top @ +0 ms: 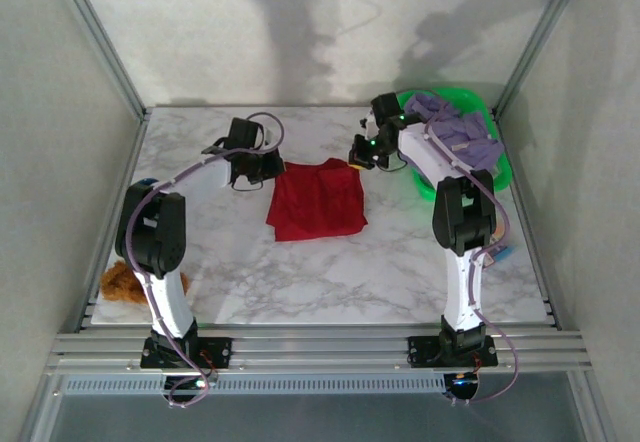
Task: Fold and stack the t-shirts
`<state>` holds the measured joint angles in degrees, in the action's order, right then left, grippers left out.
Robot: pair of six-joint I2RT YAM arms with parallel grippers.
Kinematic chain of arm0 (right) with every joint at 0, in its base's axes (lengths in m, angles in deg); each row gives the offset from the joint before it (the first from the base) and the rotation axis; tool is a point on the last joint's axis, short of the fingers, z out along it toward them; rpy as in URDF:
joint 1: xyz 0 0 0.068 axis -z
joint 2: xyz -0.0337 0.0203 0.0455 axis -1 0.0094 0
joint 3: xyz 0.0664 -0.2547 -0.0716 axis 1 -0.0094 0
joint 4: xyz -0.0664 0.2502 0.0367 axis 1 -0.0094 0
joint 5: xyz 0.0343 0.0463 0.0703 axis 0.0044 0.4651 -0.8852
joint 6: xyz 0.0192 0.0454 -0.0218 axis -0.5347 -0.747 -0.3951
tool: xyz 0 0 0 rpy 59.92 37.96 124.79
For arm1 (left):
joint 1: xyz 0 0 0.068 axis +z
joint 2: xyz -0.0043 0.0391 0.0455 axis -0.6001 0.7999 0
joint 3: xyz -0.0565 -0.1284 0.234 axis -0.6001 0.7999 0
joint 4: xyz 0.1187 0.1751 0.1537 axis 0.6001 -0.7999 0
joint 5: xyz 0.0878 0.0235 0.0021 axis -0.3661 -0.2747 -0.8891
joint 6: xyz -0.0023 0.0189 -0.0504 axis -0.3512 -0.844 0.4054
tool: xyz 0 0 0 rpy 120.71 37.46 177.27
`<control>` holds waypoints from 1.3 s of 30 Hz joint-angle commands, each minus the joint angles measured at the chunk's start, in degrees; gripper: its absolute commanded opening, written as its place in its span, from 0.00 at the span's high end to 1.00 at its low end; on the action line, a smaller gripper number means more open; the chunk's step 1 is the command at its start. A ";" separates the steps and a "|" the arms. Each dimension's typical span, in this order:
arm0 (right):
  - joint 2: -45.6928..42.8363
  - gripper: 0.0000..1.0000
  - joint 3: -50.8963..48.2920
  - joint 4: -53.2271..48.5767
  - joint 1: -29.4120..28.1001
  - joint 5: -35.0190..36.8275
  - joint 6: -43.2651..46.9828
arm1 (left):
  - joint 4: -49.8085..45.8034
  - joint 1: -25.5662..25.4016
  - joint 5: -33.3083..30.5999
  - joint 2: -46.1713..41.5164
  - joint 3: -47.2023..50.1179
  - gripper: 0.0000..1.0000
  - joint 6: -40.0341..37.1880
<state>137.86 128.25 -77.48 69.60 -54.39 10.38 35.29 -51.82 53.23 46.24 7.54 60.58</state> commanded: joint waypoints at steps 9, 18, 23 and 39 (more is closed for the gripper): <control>11.04 1.00 10.38 2.85 2.32 0.32 -1.95 | 0.45 3.17 4.36 9.13 -10.27 1.00 0.25; 20.31 1.00 20.52 6.97 4.26 -0.61 -3.47 | 1.54 5.06 9.85 25.27 -27.69 1.00 -1.20; 21.53 1.00 21.18 6.81 4.65 5.04 -6.93 | 3.33 6.05 8.44 30.11 -32.35 1.00 -0.31; 12.91 0.48 18.03 -0.27 3.53 7.66 -3.59 | 3.42 7.70 8.77 27.35 -32.53 0.52 -1.08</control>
<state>156.14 149.22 -77.38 73.97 -46.52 6.29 38.39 -44.01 60.95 77.41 -25.51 61.06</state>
